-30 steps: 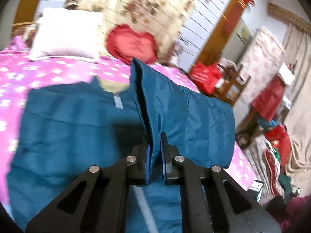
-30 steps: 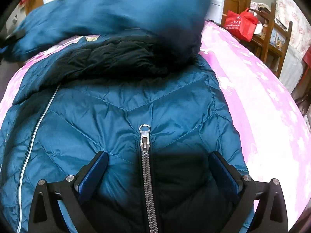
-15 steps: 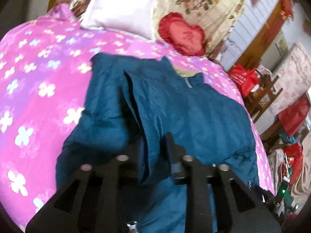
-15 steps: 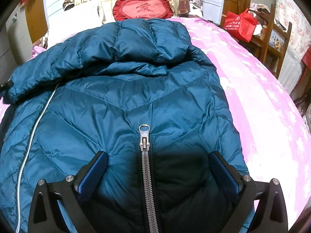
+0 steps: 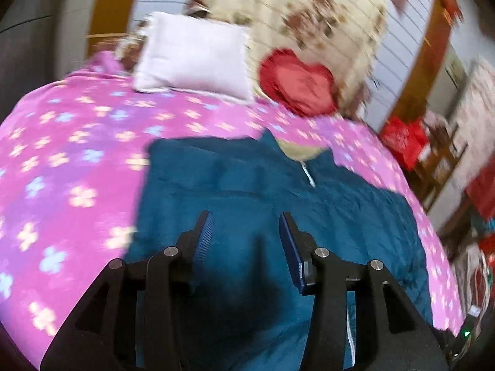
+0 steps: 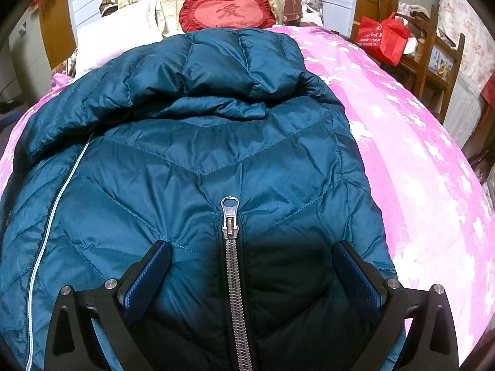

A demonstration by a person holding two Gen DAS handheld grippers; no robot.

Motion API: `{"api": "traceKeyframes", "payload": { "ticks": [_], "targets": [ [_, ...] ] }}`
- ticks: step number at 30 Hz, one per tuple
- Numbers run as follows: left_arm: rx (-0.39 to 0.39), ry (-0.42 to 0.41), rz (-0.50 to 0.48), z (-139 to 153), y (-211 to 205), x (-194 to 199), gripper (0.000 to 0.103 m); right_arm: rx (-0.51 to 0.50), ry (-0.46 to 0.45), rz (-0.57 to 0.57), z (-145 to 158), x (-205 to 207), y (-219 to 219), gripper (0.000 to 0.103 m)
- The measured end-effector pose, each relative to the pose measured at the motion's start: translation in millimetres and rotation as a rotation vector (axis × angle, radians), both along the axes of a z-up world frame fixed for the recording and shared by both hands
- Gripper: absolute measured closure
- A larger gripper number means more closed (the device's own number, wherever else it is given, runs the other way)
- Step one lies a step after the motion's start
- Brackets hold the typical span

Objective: Fold large clothes
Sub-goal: 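Fold the held side edge over the jacket body with the left tool, release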

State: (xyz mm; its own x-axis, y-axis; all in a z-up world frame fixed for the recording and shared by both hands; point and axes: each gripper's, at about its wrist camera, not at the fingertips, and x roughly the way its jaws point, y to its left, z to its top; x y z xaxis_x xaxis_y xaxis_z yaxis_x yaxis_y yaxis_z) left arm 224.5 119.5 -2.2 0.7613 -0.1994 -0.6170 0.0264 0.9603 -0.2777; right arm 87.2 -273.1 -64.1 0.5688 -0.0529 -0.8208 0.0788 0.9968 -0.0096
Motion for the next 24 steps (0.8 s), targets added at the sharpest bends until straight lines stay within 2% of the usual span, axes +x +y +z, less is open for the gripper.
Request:
{"api": "traceKeyframes", "payload": {
  "ticks": [2,5,7,10,13,15,17,18,19,20,21,24],
  "targets": [
    [0.086,0.024,0.027,-11,-13,12,0.059,-0.002,0.000,-0.006,4,-1,0,0.000],
    [0.179,0.092,0.051,-43,-21,28,0.059,0.039,-0.143,-0.012,35,-9,-5,0.000],
    [0.188,0.067,0.049,-52,-21,25,0.058,0.070,-0.221,0.002,63,1,-10,0.000],
    [0.202,0.036,0.054,-59,-22,19,0.057,0.065,-0.213,0.080,86,47,-7,0.000],
    [0.201,0.038,0.059,-61,-21,19,0.056,0.078,-0.226,0.140,94,97,-3,0.000],
    [0.199,0.047,0.060,-61,-21,20,0.056,0.125,-0.222,0.189,90,124,0,0.000],
    [0.191,0.052,0.067,-61,-20,20,0.056,0.117,-0.170,0.228,73,148,5,0.000],
    [0.187,0.058,0.075,-62,-18,20,0.056,0.069,-0.121,0.227,57,160,6,0.000],
    [0.185,0.064,0.079,-62,-18,21,0.055,0.041,-0.029,0.214,34,170,3,0.000],
    [0.181,0.068,0.077,-63,-18,22,0.055,0.074,0.046,0.221,15,178,-1,0.000],
    [0.182,0.074,0.075,-64,-19,22,0.055,0.107,0.045,0.238,6,177,-6,0.000],
    [0.190,0.082,0.078,-65,-20,23,0.055,0.087,0.047,0.248,10,177,-6,0.000]
  ]
}}
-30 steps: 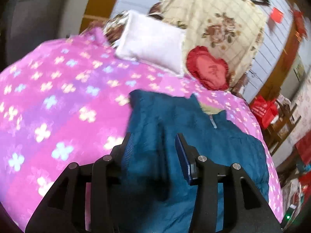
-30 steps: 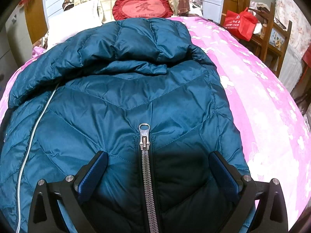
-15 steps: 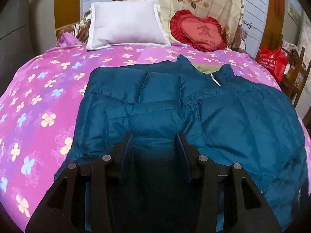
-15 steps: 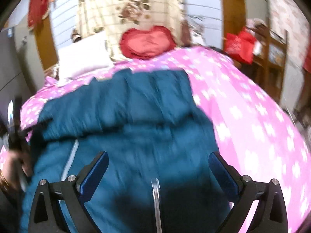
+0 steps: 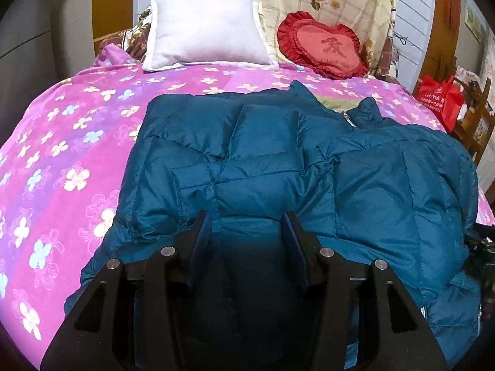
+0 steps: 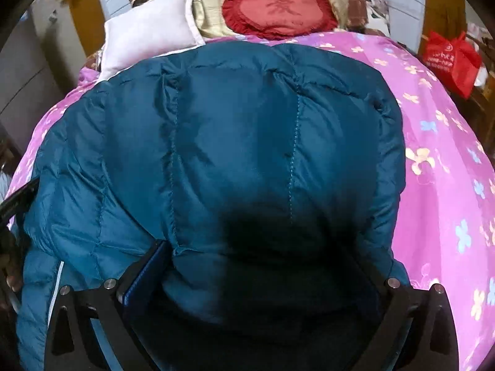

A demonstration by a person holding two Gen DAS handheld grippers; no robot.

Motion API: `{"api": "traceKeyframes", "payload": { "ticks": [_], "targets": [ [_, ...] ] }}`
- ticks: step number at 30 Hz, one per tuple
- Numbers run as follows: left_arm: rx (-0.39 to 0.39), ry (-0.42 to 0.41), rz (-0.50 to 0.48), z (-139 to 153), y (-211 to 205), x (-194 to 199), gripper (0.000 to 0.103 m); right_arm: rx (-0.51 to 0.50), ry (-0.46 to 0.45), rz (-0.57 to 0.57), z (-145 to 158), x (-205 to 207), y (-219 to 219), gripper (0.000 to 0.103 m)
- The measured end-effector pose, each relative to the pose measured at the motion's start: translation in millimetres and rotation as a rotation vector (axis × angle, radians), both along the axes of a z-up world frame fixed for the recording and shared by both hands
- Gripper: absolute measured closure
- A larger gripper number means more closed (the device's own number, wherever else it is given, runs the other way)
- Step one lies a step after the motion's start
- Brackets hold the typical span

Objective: Fold large clothes

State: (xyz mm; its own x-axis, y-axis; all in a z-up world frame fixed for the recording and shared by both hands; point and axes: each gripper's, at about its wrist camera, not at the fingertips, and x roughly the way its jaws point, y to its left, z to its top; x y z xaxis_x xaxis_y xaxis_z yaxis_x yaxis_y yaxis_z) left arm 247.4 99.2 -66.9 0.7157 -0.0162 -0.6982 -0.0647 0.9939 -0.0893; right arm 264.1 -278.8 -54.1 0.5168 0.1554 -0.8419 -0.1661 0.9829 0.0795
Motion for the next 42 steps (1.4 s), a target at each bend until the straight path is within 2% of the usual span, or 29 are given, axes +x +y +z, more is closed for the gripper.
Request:
{"api": "traceKeyframes", "payload": {
  "ticks": [2,5,7,10,12,14,15,17,20,22,24,26,28,30,33,34,35,39,42],
  "targets": [
    [-0.002,0.001,0.003,0,0,0,0.055,-0.024,0.007,0.008,12,2,4,0.002],
    [-0.010,0.002,0.006,0,1,0,0.055,-0.020,-0.151,-0.001,53,0,4,0.002],
    [-0.004,0.005,0.005,-1,1,1,0.055,0.006,-0.253,-0.051,80,7,4,0.002],
    [0.001,0.011,0.004,-1,0,1,0.055,0.050,-0.287,-0.073,92,33,19,0.002],
    [-0.003,0.017,0.003,-2,2,2,0.055,0.098,-0.245,-0.064,79,50,29,0.002],
    [-0.004,0.022,0.002,-3,1,3,0.054,0.072,-0.118,-0.090,45,75,34,0.001],
    [-0.007,0.022,-0.002,-3,1,3,0.054,0.054,-0.024,-0.095,19,85,34,0.000],
    [-0.017,0.023,-0.010,-3,2,3,0.054,0.046,-0.077,-0.085,8,79,34,0.000],
    [-0.012,0.030,-0.008,-4,1,4,0.054,0.033,-0.072,-0.095,8,76,34,0.000],
    [-0.007,0.037,-0.005,-4,1,5,0.054,0.023,-0.083,-0.125,20,71,33,0.001],
    [0.001,0.042,-0.004,-5,0,6,0.054,0.030,-0.153,-0.145,40,56,32,0.001],
    [0.004,0.043,-0.003,-5,-1,7,0.054,0.085,-0.235,-0.120,59,35,41,0.001],
    [0.004,0.044,-0.003,-5,-1,7,0.054,0.127,-0.261,-0.070,68,13,60,0.001],
    [0.007,0.046,-0.003,-5,-2,7,0.054,0.151,-0.248,-0.037,62,-3,75,0.001],
    [0.007,0.047,-0.002,-6,-2,7,0.054,0.093,-0.144,-0.053,20,-7,92,0.000],
    [0.005,0.046,-0.003,-6,-2,7,0.054,0.067,-0.143,-0.056,7,-8,94,0.000],
    [0.004,0.046,-0.002,-6,-2,7,0.054,0.043,-0.198,-0.048,1,-14,98,0.000],
    [0.006,0.047,-0.002,-6,-2,7,0.054,0.006,-0.208,-0.052,-1,-14,103,0.000],
    [0.005,0.047,-0.002,-6,-2,7,0.054,0.013,-0.213,-0.056,-1,-16,102,0.000]
  ]
}}
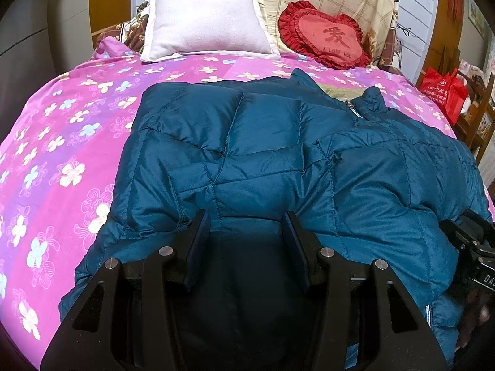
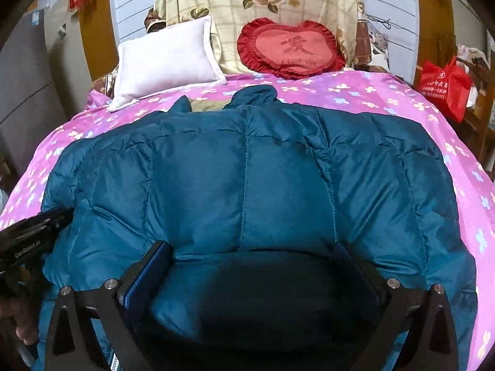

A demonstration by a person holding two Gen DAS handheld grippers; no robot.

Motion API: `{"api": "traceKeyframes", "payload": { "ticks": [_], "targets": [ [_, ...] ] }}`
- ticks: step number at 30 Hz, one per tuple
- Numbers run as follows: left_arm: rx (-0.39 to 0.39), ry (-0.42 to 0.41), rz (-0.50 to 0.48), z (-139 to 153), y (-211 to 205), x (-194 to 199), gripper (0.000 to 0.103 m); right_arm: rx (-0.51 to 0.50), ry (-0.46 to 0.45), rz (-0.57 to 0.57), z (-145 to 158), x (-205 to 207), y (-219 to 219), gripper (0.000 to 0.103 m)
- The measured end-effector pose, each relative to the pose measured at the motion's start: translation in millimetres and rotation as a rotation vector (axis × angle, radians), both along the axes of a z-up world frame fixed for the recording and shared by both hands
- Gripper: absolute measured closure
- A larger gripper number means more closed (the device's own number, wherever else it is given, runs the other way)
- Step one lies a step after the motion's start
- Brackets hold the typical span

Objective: Fold large clothes

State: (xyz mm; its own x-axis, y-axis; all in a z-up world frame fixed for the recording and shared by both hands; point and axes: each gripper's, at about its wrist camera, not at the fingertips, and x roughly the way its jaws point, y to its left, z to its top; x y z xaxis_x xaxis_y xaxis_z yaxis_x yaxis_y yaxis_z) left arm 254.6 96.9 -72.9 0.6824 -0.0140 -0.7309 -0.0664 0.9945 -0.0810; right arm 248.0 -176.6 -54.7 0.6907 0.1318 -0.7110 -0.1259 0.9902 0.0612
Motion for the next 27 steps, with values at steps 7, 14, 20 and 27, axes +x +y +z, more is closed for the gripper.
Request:
{"api": "traceKeyframes", "payload": {
  "ticks": [7,14,20,27],
  "targets": [
    [0.002,0.000,0.000,0,0,0,0.054,0.020,0.003,0.004,0,-2,-2,0.000],
    [0.006,0.001,0.001,0,-1,0,0.054,-0.006,0.005,-0.001,0,-2,-1,0.000],
    [0.009,0.001,0.001,0,-2,0,0.054,-0.048,0.012,-0.002,0,-1,3,0.000],
    [0.089,-0.077,0.032,31,-5,-15,0.054,-0.010,-0.029,-0.017,15,-8,-4,0.000]
  ]
}}
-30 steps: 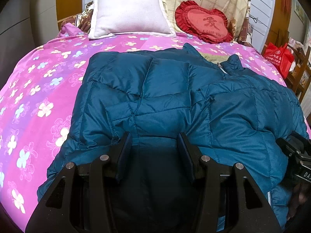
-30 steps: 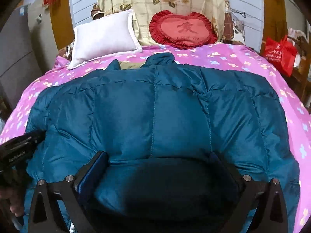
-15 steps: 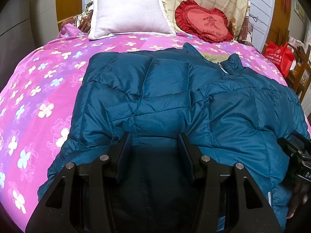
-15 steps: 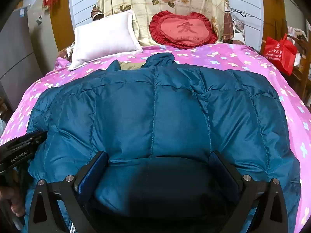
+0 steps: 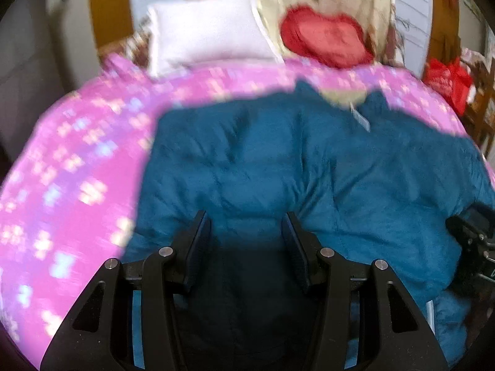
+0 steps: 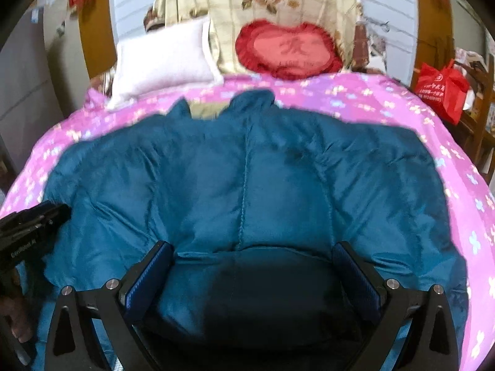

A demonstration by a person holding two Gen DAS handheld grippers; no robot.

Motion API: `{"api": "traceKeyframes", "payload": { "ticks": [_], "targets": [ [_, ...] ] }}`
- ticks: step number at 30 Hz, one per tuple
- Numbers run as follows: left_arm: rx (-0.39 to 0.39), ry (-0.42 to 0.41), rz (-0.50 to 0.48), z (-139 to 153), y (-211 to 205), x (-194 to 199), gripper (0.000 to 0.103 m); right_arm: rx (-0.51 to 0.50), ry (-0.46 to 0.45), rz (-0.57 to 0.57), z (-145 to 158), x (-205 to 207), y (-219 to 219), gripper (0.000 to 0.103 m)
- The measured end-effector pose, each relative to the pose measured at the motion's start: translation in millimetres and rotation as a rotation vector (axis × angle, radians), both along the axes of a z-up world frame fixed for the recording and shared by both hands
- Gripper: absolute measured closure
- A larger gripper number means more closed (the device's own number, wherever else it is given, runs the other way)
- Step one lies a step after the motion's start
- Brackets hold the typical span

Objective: Fold large clothes

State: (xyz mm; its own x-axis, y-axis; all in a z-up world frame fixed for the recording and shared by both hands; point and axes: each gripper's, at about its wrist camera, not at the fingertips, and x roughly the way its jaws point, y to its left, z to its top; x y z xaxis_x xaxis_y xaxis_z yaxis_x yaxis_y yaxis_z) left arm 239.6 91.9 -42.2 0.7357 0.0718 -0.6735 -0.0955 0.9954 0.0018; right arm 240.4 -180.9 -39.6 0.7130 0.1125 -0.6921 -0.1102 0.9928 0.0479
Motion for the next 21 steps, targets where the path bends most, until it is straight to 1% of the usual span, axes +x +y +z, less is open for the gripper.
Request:
{"api": "traceKeyframes", "payload": {
  "ticks": [2,3,4,6,7,8,9,10,11,12,14,17,19,21],
  "targets": [
    [-0.049,-0.063,-0.003,23,-5,-11,0.052,-0.010,-0.054,-0.021,14,-7,-5,0.000],
    [-0.074,-0.074,-0.023,31,-11,-13,0.050,-0.022,-0.084,-0.044,21,-11,-9,0.000],
    [-0.100,-0.072,-0.049,34,-19,-13,0.047,-0.032,-0.110,-0.077,28,-15,-15,0.000],
    [-0.144,-0.046,-0.105,29,-36,-11,0.046,-0.016,-0.105,-0.106,33,-16,-26,0.000],
    [-0.136,-0.022,-0.126,21,-46,-8,0.046,0.001,-0.093,-0.116,31,-16,-32,0.000],
    [-0.105,0.017,-0.127,8,-56,-4,0.046,0.016,-0.073,-0.121,27,-15,-36,0.000],
    [-0.082,0.064,-0.115,-7,-60,1,0.046,0.024,-0.041,-0.122,21,-12,-39,0.000],
    [-0.071,0.087,-0.109,-16,-63,5,0.046,0.027,0.020,-0.114,9,-6,-41,0.000],
    [-0.059,0.086,-0.107,-21,-63,5,0.045,0.027,0.071,-0.105,-2,-2,-43,0.000],
    [-0.051,0.086,-0.107,-22,-63,5,0.045,0.029,0.099,-0.097,-10,0,-44,0.000],
    [-0.038,0.092,-0.110,-23,-62,7,0.044,0.040,0.100,-0.096,-12,2,-45,0.000],
    [-0.061,0.091,-0.122,-18,-54,5,0.044,0.030,0.101,-0.101,-11,2,-44,0.000],
    [-0.069,0.081,-0.121,-13,-48,-2,0.044,0.037,0.089,-0.104,-3,-4,-44,0.000],
    [-0.075,0.064,-0.107,-4,-31,-15,0.044,0.046,0.060,-0.115,9,-17,-48,0.000]
  ]
}}
